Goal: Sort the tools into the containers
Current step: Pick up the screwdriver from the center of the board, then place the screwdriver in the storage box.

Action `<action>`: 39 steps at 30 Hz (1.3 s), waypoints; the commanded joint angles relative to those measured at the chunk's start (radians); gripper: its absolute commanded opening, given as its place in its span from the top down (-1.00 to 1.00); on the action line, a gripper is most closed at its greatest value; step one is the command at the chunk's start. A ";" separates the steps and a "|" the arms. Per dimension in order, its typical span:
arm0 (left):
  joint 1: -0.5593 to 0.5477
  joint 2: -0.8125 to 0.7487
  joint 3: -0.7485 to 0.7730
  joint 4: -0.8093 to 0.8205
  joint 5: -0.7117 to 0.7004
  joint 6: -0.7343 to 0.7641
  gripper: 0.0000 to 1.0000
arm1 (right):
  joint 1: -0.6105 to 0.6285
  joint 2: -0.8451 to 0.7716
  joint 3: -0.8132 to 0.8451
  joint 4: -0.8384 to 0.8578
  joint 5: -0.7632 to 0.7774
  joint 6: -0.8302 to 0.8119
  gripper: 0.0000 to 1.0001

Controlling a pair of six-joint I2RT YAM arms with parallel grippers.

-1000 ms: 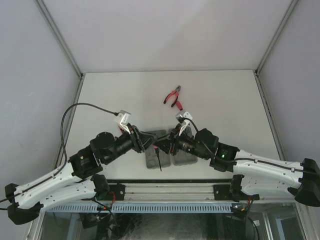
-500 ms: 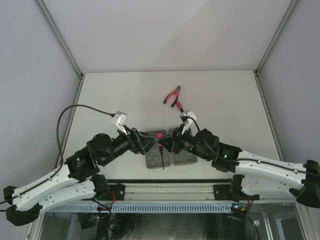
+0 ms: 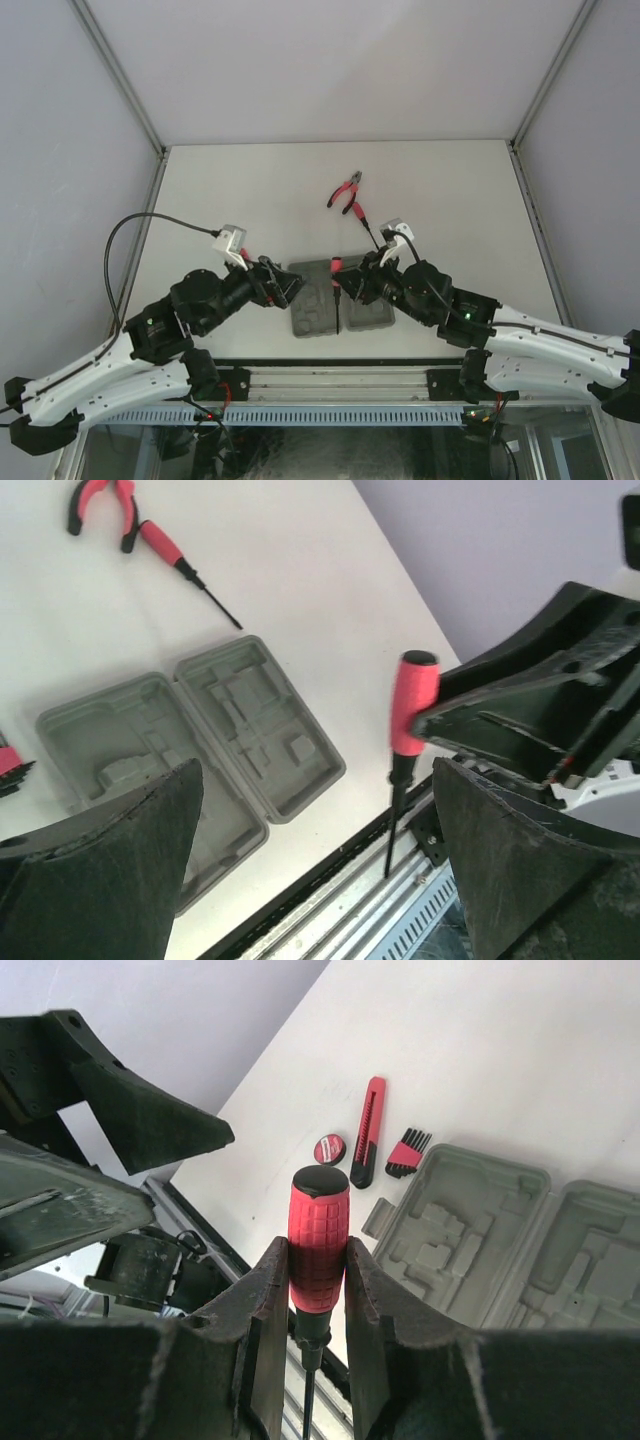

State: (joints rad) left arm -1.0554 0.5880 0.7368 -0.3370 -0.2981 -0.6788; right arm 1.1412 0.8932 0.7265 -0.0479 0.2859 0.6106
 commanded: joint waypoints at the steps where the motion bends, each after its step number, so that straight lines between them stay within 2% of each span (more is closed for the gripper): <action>1: 0.052 0.005 0.048 -0.035 -0.025 -0.010 -0.98 | -0.001 -0.051 -0.018 -0.003 0.053 0.033 1.00; 6: 0.197 0.021 0.032 -0.101 0.054 -0.077 -1.00 | -0.004 -0.079 -0.032 -0.027 0.069 0.039 1.00; 10: 0.258 0.020 0.004 -0.134 0.077 -0.097 -1.00 | -0.004 -0.096 -0.047 -0.041 0.079 0.050 1.00; 21: 0.264 0.189 0.105 -0.397 -0.048 -0.069 -1.00 | -0.008 -0.092 -0.063 -0.030 0.076 0.073 1.00; 29: 0.265 0.207 0.193 -0.474 -0.109 -0.071 -1.00 | -0.010 -0.082 -0.064 -0.012 0.060 0.083 1.00; 33: 0.265 0.220 0.199 -0.465 -0.091 -0.056 -1.00 | -0.010 -0.085 -0.064 -0.012 0.056 0.083 1.00; 36: 0.265 0.218 0.211 -0.442 -0.067 -0.045 -0.83 | -0.011 -0.087 -0.064 -0.018 0.056 0.081 1.00; 39: 0.265 0.204 0.224 -0.426 -0.097 -0.042 -0.80 | -0.011 -0.089 -0.064 -0.020 0.056 0.081 1.00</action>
State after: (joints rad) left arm -0.7959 0.8097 0.8909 -0.7937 -0.3668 -0.7399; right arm 1.1381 0.8135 0.6590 -0.1154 0.3450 0.6777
